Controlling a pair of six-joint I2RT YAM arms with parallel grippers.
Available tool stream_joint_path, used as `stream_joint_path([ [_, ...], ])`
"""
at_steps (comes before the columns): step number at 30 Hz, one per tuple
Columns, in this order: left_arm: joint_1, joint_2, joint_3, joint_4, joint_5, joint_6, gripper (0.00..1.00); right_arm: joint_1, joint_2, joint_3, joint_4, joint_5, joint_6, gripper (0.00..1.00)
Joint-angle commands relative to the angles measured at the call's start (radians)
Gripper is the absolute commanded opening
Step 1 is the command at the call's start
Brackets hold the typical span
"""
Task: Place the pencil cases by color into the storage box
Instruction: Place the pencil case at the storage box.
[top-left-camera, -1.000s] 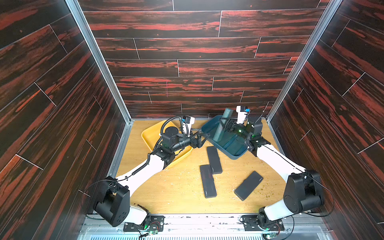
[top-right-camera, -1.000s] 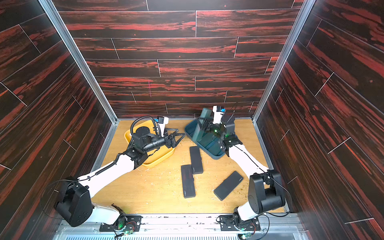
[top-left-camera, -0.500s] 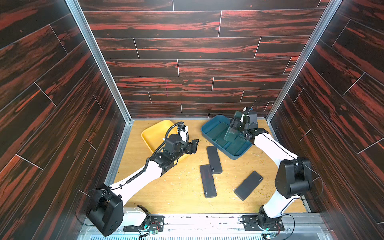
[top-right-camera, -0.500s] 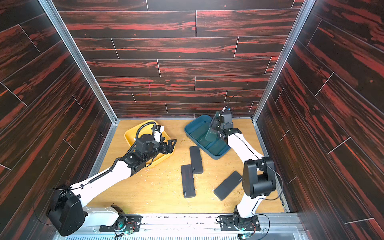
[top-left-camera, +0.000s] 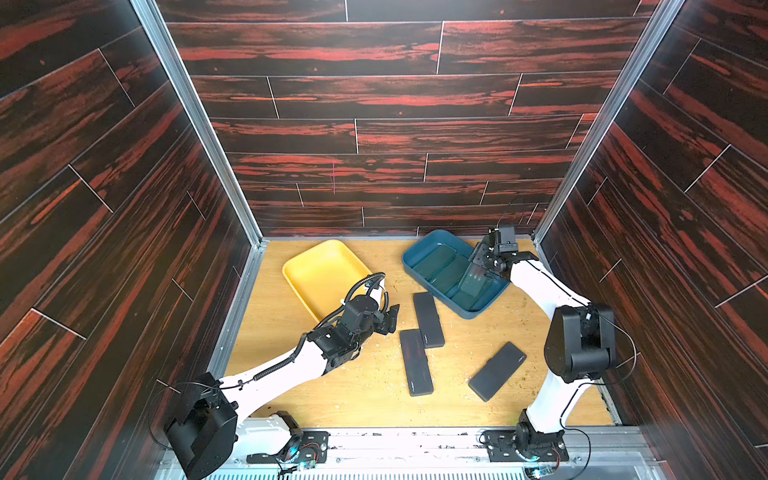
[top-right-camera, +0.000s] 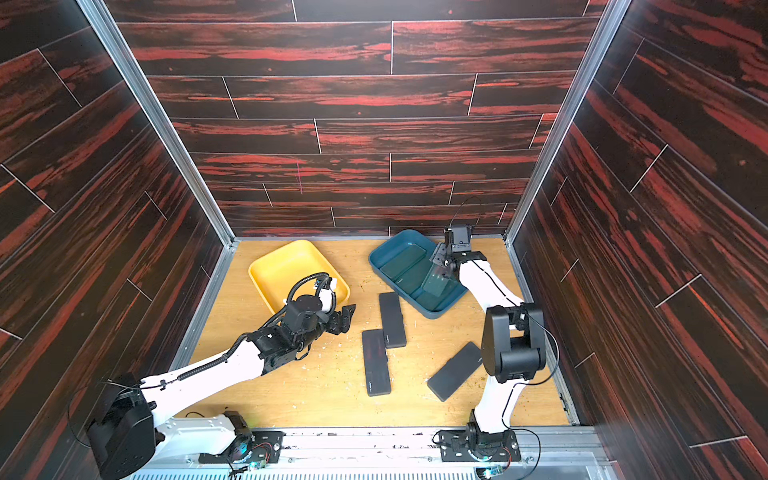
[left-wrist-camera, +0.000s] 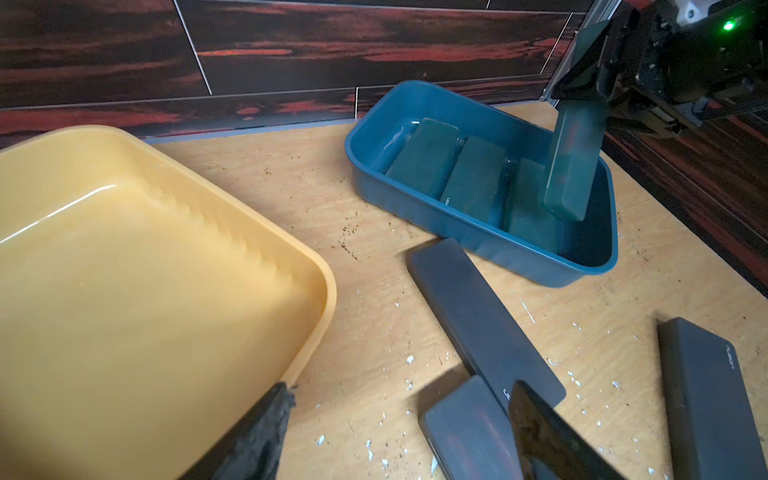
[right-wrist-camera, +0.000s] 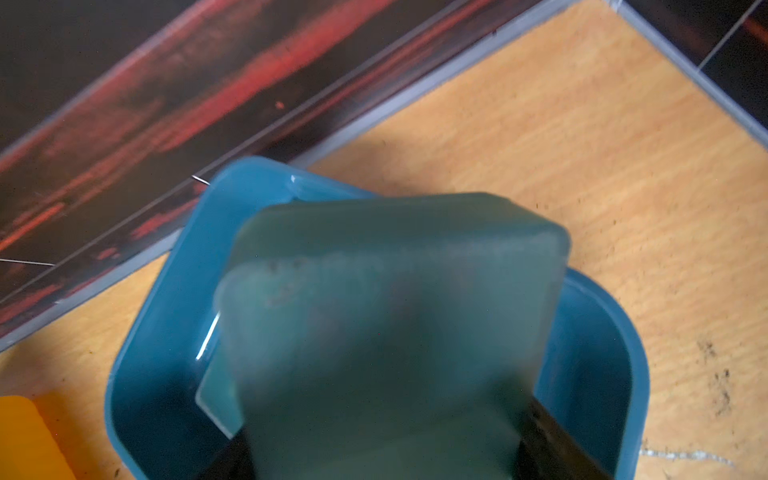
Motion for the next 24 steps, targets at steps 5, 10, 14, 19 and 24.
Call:
stream_joint_path([
  [5, -0.050, -0.058, -0.033, 0.015, -0.088, 0.009, 0.83, -0.001, 0.053, 0.017, -0.098, 0.022, 0.065, 0.52],
  [10, -0.072, -0.058, -0.048, 0.026, -0.118, 0.016, 0.83, -0.015, 0.077, 0.024, -0.160, 0.014, 0.115, 0.51],
  [14, -0.080, -0.074, -0.067, 0.057, -0.107, 0.014, 0.83, -0.022, 0.098, 0.053, -0.218, 0.019, 0.154, 0.48],
  [19, -0.083, -0.100, -0.081, 0.067, -0.112, 0.017, 0.83, -0.024, 0.121, 0.092, -0.278, 0.016, 0.188, 0.48],
  [24, -0.085, -0.137, -0.108, 0.080, -0.113, 0.009, 0.83, -0.025, 0.151, 0.118, -0.316, 0.005, 0.224, 0.49],
])
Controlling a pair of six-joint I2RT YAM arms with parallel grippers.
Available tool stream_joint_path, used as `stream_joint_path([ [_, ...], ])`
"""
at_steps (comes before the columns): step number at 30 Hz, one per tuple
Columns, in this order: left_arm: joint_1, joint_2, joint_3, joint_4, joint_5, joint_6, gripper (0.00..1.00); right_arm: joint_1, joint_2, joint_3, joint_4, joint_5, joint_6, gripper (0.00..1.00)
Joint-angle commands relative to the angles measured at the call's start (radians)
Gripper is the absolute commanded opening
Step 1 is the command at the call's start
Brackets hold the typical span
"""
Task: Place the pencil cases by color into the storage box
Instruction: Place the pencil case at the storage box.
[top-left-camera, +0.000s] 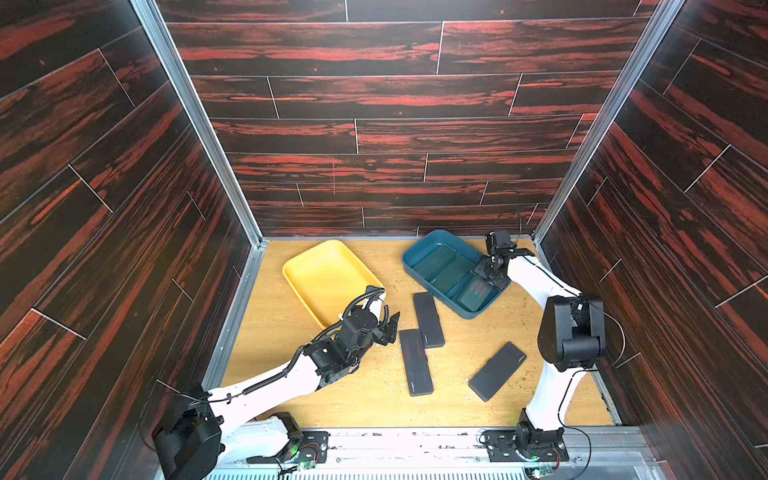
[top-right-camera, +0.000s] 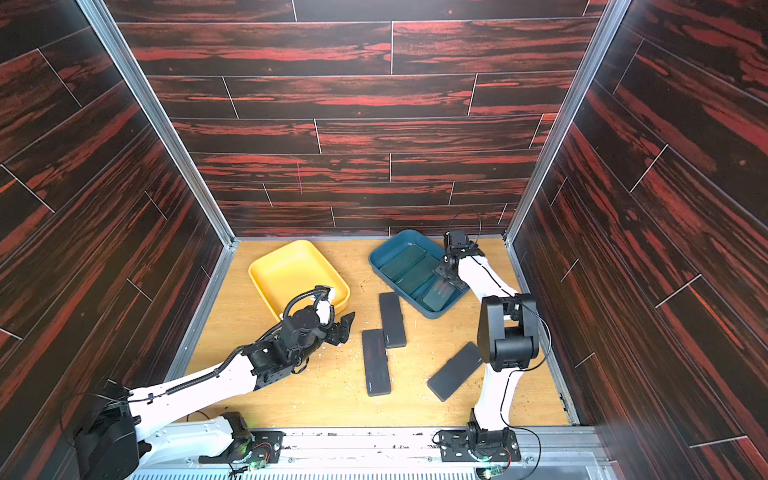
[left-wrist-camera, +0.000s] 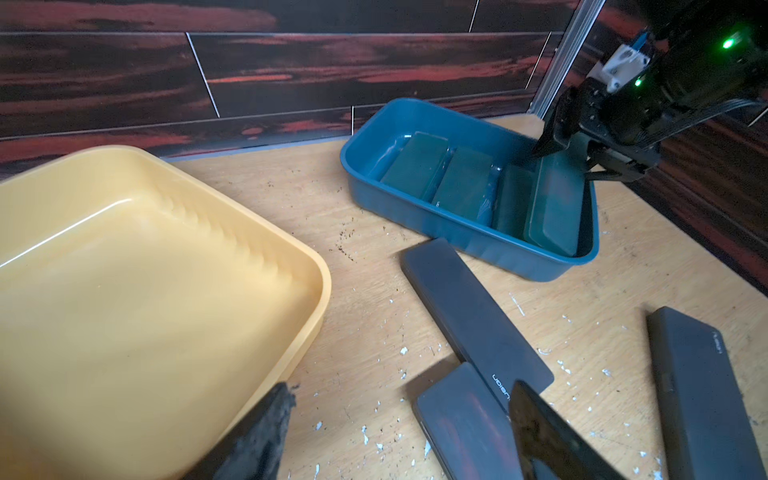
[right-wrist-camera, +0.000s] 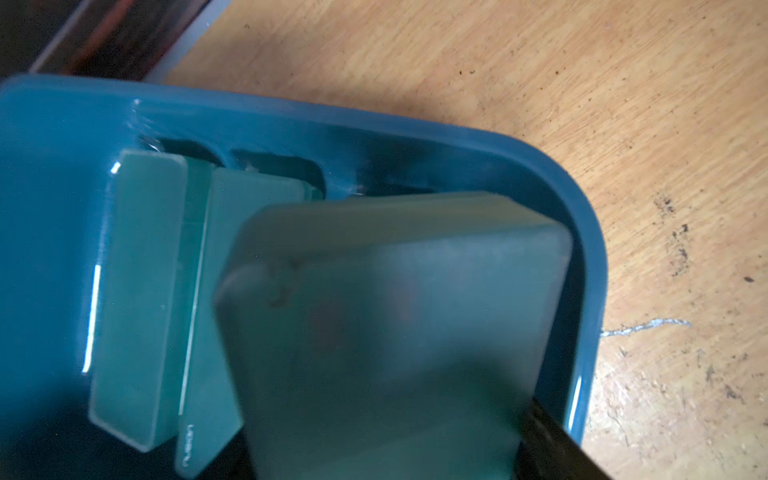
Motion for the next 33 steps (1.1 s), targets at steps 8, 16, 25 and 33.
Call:
stream_joint_path([
  [8, -0.007, -0.056, -0.044, 0.062, -0.008, -0.007, 0.83, -0.004, 0.117, 0.066, -0.103, -0.001, 0.061, 0.49],
  [16, -0.008, -0.060, -0.041, 0.062, -0.010, -0.005, 0.83, -0.006, 0.179, 0.133, -0.176, 0.021, 0.069, 0.54],
  [25, -0.008, -0.079, -0.005, -0.011, -0.062, -0.025, 0.83, -0.010, 0.229, 0.180, -0.218, 0.032, 0.058, 0.65],
  [33, 0.002, 0.006, 0.132, -0.210, -0.277, -0.071, 0.85, -0.013, 0.233, 0.206, -0.248, 0.037, 0.001, 0.83],
])
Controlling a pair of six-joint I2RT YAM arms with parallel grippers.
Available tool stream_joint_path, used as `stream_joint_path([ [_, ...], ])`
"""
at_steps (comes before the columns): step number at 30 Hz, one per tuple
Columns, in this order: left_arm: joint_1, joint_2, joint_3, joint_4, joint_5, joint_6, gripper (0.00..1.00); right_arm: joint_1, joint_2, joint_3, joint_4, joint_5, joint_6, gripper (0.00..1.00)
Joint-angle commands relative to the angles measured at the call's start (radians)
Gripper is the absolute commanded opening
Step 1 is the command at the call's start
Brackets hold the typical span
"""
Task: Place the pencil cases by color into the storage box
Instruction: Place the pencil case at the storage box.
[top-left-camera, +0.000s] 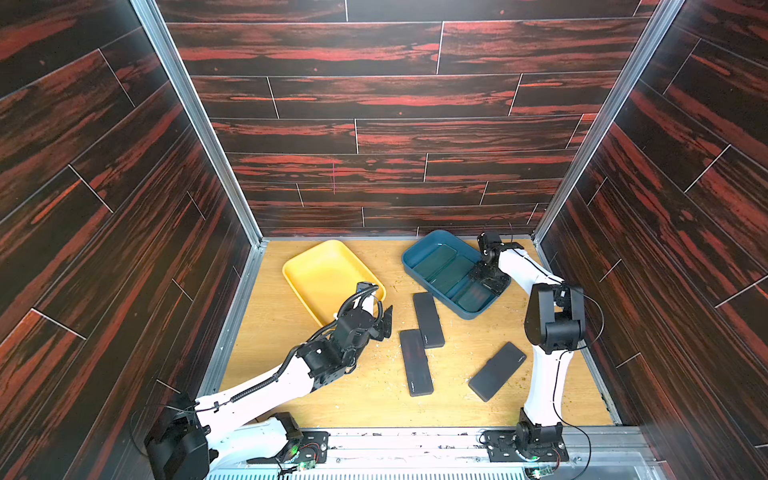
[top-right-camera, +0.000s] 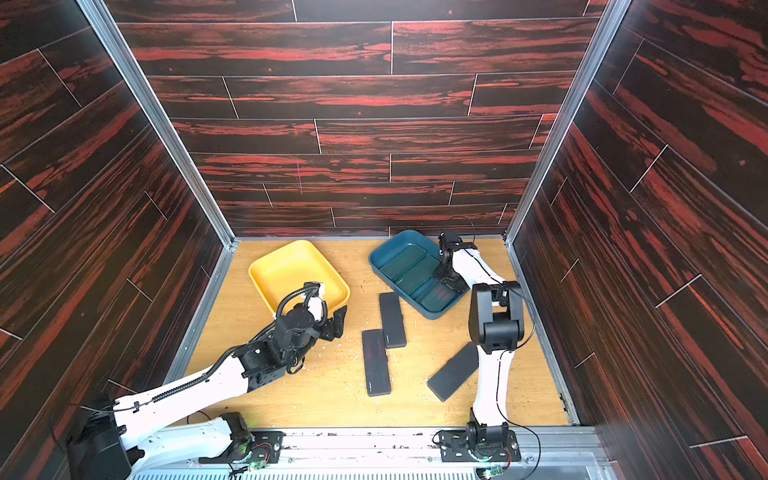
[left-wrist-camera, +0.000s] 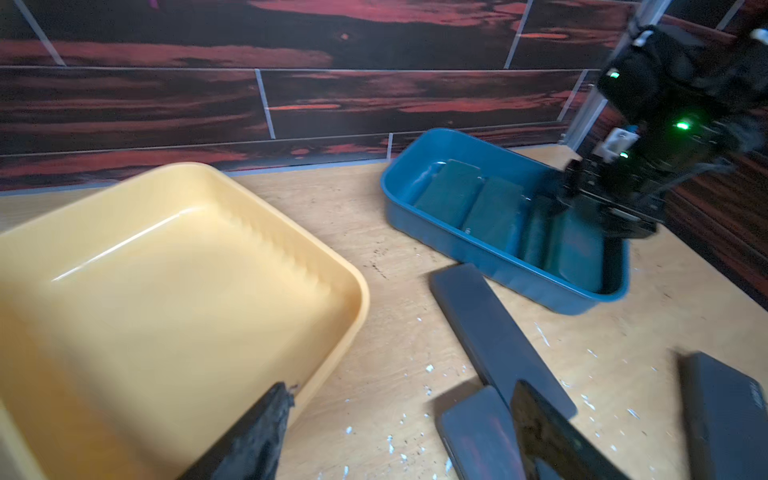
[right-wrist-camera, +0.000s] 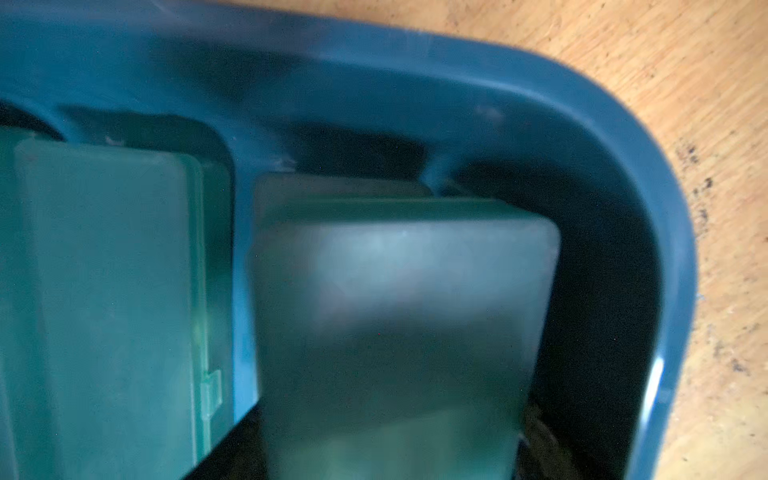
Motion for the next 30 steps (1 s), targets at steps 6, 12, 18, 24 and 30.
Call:
stream_joint_path([
  [6, 0.068, 0.094, 0.166, -0.199, -0.120, -0.107, 0.85, -0.019, -0.009, -0.016, -0.010, 0.013, -0.061, 0.90],
  [12, 0.206, 0.177, 0.267, -0.288, -0.044, -0.177, 0.85, -0.021, -0.173, -0.122, 0.123, -0.001, -0.117, 0.91],
  [18, 0.317, 0.310, 0.334, -0.313, 0.035, -0.191, 0.85, 0.004, -0.369, -0.302, 0.304, -0.084, -0.193, 0.91],
  [24, 0.387, 0.481, 0.388, -0.305, 0.138, -0.212, 0.85, 0.060, -0.506, -0.405, 0.372, -0.141, -0.231, 0.91],
  [30, 0.396, 0.617, 0.471, -0.294, 0.273, -0.259, 0.85, 0.137, -0.590, -0.447, 0.392, -0.178, -0.228, 0.91],
])
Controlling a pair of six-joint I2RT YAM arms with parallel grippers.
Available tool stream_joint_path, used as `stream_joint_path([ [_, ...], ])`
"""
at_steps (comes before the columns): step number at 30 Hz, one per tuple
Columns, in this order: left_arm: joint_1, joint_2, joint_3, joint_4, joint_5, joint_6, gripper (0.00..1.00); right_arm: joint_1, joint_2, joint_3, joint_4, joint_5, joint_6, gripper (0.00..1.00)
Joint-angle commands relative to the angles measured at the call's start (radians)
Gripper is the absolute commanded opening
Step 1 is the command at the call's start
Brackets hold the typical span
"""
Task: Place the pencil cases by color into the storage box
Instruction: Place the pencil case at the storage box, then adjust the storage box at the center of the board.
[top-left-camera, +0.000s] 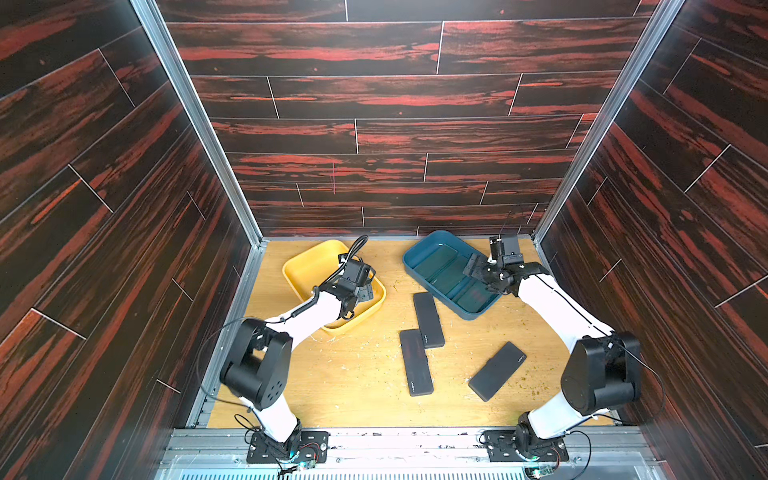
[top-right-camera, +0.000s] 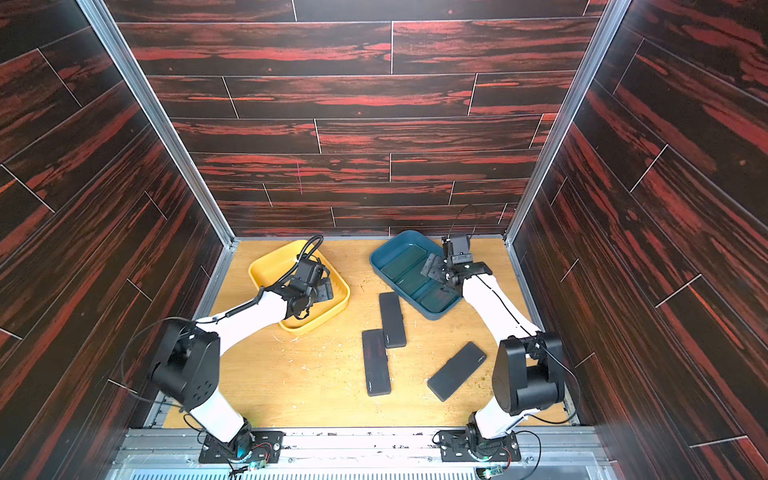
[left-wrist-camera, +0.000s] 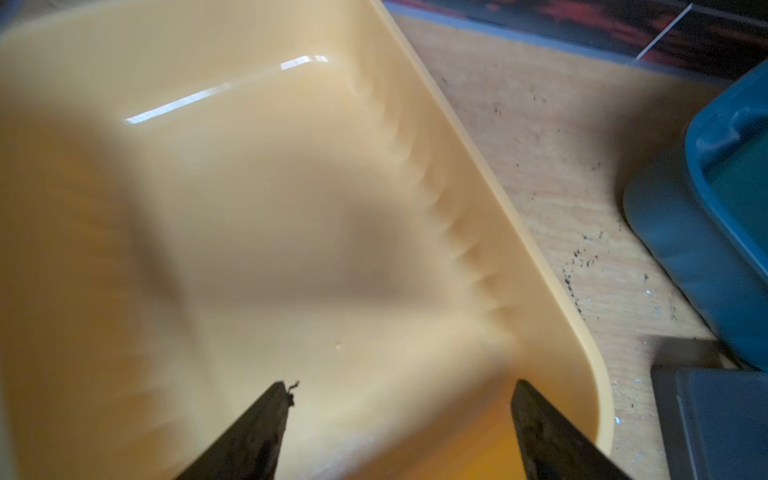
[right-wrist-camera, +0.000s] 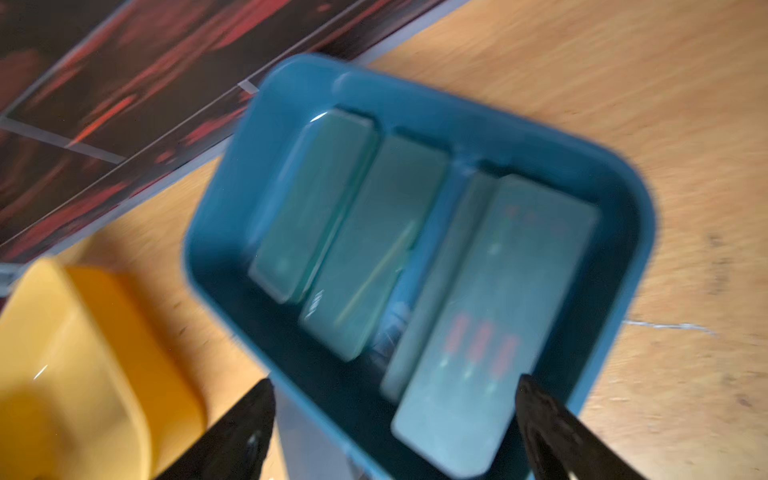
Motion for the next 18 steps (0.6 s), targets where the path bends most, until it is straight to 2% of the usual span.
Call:
stream_joint_path([
  [1, 0.000, 0.066, 0.081, -0.022, 0.105, -0.042, 0.85, 0.033, -0.059, -0.015, 0.023, -0.040, -0.014, 0.91],
  [4, 0.001, 0.131, 0.128, -0.021, 0.178, -0.047, 0.84, 0.049, -0.092, -0.030, 0.031, -0.060, -0.014, 0.90],
  [11, 0.001, 0.198, 0.128, 0.238, 0.432, -0.113, 0.84, 0.057, -0.152, -0.070, 0.038, -0.074, -0.032, 0.90],
  [18, -0.007, 0.236, 0.140, 0.469, 0.535, -0.212, 0.83, 0.057, -0.199, -0.104, 0.041, -0.076, -0.047, 0.90],
])
